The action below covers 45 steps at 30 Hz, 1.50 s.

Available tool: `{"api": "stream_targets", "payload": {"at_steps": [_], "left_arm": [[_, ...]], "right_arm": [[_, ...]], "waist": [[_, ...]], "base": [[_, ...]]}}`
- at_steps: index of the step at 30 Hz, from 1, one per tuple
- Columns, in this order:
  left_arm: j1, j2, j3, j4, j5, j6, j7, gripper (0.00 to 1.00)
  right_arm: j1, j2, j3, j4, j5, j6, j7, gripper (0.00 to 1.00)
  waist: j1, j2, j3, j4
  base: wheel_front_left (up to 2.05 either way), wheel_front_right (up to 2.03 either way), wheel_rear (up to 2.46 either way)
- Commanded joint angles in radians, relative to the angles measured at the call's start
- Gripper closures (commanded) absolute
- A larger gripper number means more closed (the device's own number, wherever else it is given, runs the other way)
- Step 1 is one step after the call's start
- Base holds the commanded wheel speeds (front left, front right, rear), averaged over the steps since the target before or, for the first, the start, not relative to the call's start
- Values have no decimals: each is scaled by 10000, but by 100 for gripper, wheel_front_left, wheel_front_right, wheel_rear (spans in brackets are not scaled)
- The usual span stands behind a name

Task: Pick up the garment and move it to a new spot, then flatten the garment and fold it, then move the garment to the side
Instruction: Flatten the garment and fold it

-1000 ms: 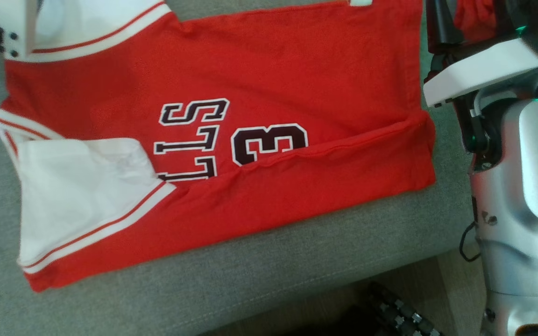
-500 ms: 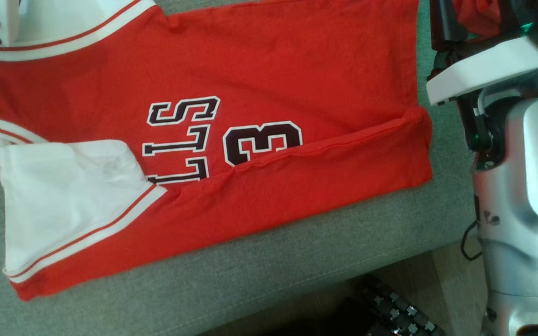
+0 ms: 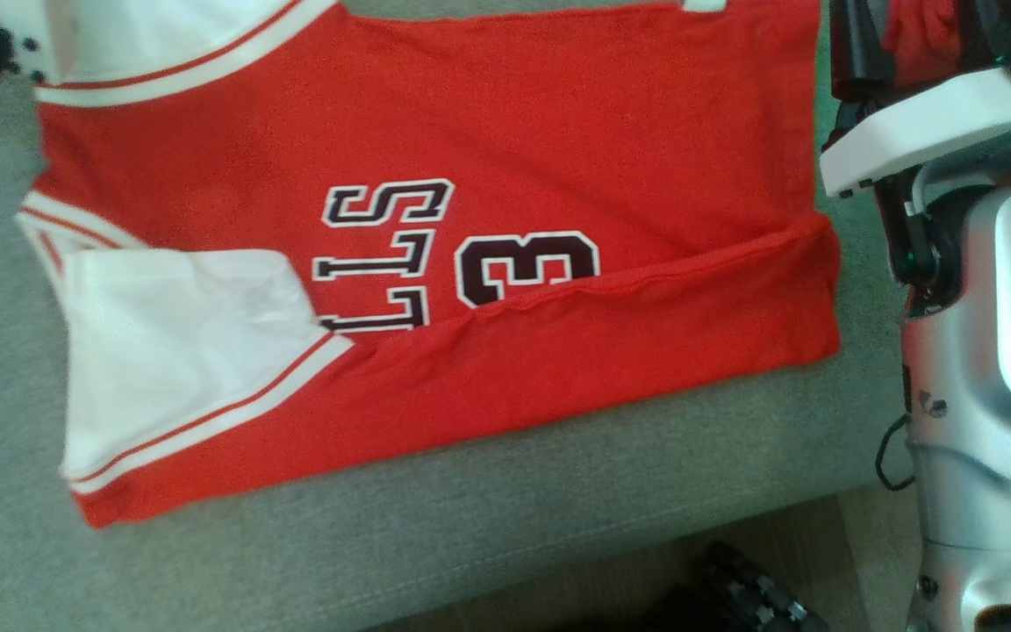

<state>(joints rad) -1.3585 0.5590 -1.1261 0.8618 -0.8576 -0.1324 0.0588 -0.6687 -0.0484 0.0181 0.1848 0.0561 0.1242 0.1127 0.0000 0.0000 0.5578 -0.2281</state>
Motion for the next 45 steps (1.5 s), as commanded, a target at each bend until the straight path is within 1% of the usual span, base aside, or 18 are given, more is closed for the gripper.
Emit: {"api": "stream_targets", "payload": {"at_steps": [1,8,12,16,22,31,33,35,41,45], "left_arm": [[-500,283,269,-113,-43,18,-220,100],[-193,131,-170,-572,-282,18,-1053,100],[-35,99,-404,-919,-424,18,-1257,100],[86,68,-616,-1262,-564,18,-1328,100],[72,105,-819,-1510,-650,17,-1341,100],[-60,155,-942,-1440,-803,17,-1384,100],[-82,163,-965,-1379,-835,17,-1400,100],[-117,167,-973,-1296,-864,17,-1427,100],[-305,119,-849,-911,-907,70,-1667,100],[-524,23,-720,-560,-858,230,-2001,100]], "right_arm": [[-190,-18,57,-249,-40,65,97,0],[-169,-65,-173,665,301,65,935,0],[-267,-265,-345,1428,648,65,1586,0],[-474,-620,-441,2221,787,65,2065,0],[-918,-1014,-477,3222,798,65,2255,0],[-1331,-1207,-338,4290,947,65,2661,0],[-1393,-1226,-214,4406,1083,65,2779,100],[-1498,-1262,-105,4423,1201,65,2804,100],[-1968,-1342,82,4198,1521,65,2309,100],[-2506,-1436,164,4160,1616,65,1814,100]], "waist": [[0,0,-251,269],[0,0,-767,974],[0,0,-887,1316],[0,0,-879,1570],[0,0,-763,1759],[0,0,-662,1784],[0,0,-655,1757],[0,0,-636,1730],[0,0,-524,1687],[0,0,-403,1682]], "base": [[0,0,0],[0,0,0],[0,0,0],[0,0,0],[0,0,0],[0,0,0],[0,0,0],[0,0,0],[0,0,0],[0,0,0]]}}
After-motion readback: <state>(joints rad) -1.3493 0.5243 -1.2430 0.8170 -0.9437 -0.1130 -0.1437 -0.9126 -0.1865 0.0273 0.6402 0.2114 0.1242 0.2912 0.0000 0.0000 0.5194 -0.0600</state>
